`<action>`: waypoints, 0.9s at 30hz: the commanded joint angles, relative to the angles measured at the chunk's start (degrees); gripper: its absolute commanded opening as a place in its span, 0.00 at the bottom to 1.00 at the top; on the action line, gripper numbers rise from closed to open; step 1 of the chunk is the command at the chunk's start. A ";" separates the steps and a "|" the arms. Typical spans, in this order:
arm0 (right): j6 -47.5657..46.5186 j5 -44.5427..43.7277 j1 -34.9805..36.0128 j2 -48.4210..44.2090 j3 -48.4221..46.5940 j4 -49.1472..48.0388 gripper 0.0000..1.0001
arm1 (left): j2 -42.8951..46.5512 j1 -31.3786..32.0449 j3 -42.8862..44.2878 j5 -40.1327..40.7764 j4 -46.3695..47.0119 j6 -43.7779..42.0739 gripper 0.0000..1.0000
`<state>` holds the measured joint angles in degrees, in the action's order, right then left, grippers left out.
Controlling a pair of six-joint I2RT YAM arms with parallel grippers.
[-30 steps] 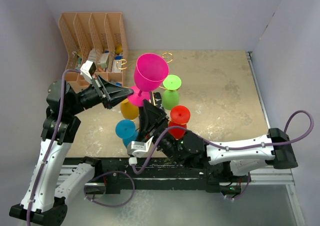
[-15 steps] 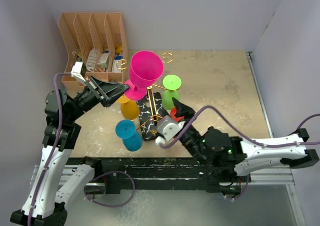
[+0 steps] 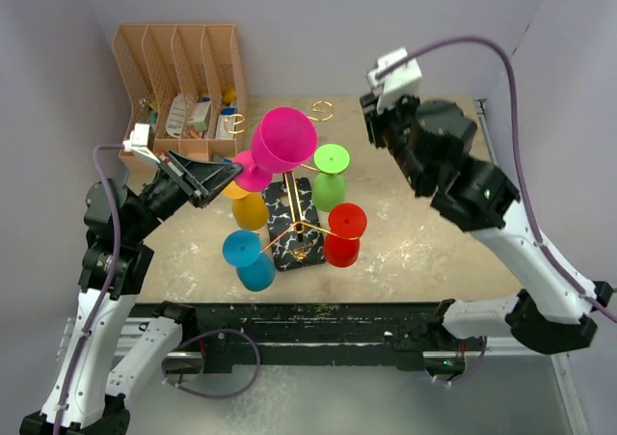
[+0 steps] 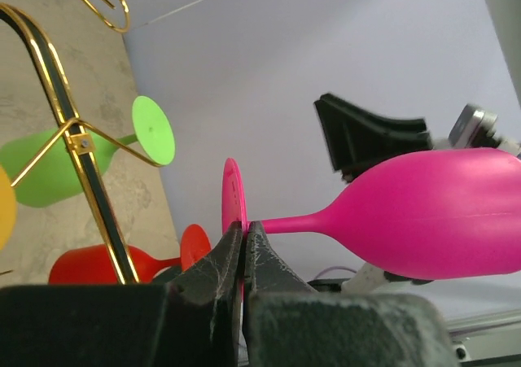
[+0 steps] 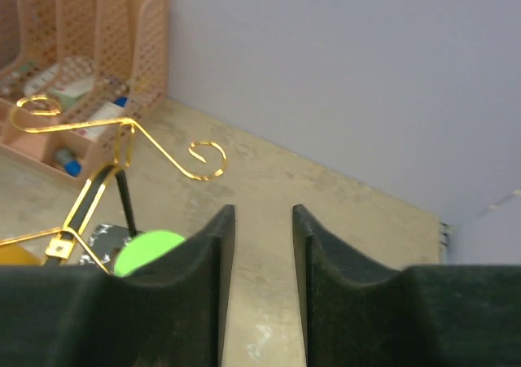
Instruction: Take the wine glass off the wine glass rack
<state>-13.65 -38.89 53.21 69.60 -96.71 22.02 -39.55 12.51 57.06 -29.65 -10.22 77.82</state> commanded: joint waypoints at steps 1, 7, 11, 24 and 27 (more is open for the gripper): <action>17.44 26.00 -12.13 7.72 -15.08 13.88 0.24 | 0.53 0.06 5.35 4.39 -6.06 -10.28 0.00; 25.72 57.81 -18.62 10.67 -23.05 13.19 0.14 | -1.08 0.04 13.60 9.25 -18.14 -22.29 0.00; 28.40 69.13 -18.62 10.56 -24.60 12.03 0.55 | -2.09 0.06 17.19 10.39 -21.62 -26.22 0.00; 31.85 80.67 -18.57 10.33 -23.85 9.28 0.53 | -4.81 0.03 23.90 11.98 -27.32 -34.06 0.00; 31.84 79.51 -18.45 10.70 -23.41 9.52 0.52 | -4.83 0.05 24.76 11.98 -27.50 -34.39 0.00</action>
<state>16.67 37.54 34.65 79.88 -119.37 33.85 -44.31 12.51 78.70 -18.44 -38.74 46.22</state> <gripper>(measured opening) 0.525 0.010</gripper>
